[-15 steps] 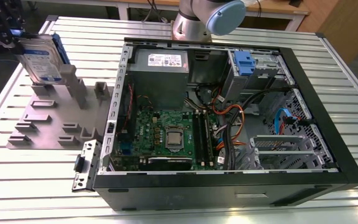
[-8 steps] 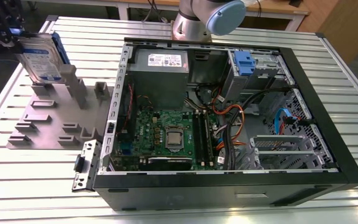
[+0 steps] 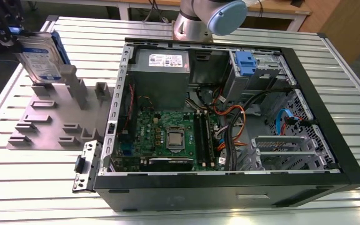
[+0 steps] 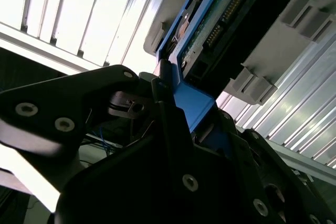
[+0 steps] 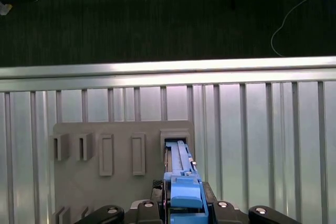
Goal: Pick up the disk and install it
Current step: 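Pick up the disk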
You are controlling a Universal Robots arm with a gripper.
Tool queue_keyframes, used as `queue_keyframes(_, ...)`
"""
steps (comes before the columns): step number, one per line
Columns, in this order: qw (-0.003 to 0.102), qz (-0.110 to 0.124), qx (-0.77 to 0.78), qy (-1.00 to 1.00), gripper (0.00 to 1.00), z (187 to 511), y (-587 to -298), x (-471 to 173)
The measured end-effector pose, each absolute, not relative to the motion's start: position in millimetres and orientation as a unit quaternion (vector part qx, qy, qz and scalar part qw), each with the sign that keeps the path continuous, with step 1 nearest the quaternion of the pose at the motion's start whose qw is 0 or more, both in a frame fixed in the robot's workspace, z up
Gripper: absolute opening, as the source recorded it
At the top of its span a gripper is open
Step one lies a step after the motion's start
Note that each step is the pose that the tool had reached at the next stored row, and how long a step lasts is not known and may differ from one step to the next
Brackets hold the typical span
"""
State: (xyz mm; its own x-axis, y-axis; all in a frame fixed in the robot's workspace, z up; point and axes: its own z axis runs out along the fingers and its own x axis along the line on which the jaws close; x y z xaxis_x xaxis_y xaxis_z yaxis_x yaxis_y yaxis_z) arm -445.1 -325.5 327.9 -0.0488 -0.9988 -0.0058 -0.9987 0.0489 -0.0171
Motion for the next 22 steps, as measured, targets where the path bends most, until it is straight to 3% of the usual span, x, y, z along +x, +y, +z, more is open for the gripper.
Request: queue_keyframes(22, 0.008, -0.004, -0.69, 0.724, 0.37, 334.3, -325.5, -445.1)
